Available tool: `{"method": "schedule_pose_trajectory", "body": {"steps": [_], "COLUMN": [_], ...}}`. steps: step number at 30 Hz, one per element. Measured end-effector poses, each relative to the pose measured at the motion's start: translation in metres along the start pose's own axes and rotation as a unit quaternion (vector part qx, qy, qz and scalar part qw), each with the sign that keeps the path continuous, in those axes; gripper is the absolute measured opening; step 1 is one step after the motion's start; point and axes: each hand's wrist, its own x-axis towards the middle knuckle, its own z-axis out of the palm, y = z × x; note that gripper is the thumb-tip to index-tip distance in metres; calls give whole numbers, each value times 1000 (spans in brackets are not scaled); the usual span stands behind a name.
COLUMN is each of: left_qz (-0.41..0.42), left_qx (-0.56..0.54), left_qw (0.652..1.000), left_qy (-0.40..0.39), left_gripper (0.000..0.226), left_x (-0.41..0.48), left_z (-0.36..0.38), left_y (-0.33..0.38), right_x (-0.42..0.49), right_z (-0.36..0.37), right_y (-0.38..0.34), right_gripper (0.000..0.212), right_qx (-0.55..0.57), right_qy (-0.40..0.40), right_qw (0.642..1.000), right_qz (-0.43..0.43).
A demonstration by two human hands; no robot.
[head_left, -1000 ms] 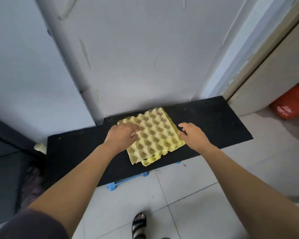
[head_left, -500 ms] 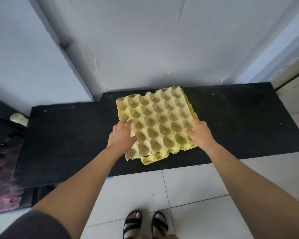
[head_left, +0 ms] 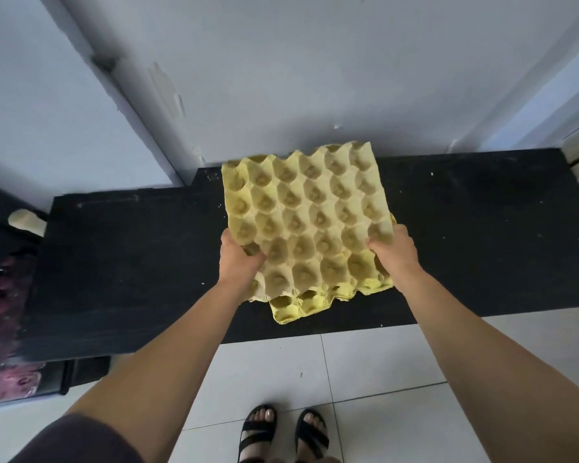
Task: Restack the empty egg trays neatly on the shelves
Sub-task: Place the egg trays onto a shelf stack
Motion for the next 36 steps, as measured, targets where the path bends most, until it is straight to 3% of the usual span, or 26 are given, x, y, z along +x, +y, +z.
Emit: {"method": "schedule_pose_trajectory", "body": {"steps": [7, 11, 17, 23, 26, 28, 31, 33, 36], "left_qz": [40, 61, 109, 155, 265, 363, 447, 465, 464], "left_qx": [57, 79, 102, 139, 269, 364, 465, 494, 516], "left_qw": [997, 994, 989, 978, 925, 857, 764, 734, 719], "left_qy": [38, 35, 19, -1, 44, 29, -8, -10, 34], "left_gripper": [70, 78, 77, 66, 61, 60, 65, 69, 76], "left_x": [-24, -42, -71, -88, -109, -127, -150, -160, -178], "left_z": [-28, -50, -79, -111, -126, -132, -141, -148, -166], "left_y": [67, 108, 164, 219, 239, 251, 269, 275, 278], "right_x": [-48, -84, -125, -162, -182, -193, -212, -224, -247], "right_z": [-40, -78, -120, -160, -178, -188, -197, -200, -203], "right_y": [-30, -57, -93, -138, -156, -167, -183, -193, -207], "right_gripper": [65, 50, 60, 46, 51, 60, 72, 77, 80], "right_qx": [17, 27, 52, 102, 109, 96, 88, 84, 84], "right_qy": [23, 41, 21, 64, 87, 100, 114, 122, 134], "right_qw": [994, 981, 973, 957, 952, 951, 949, 945, 936], "right_qz": [-107, -187, -226, -262, -272, -276, -282, -292, -313]}}
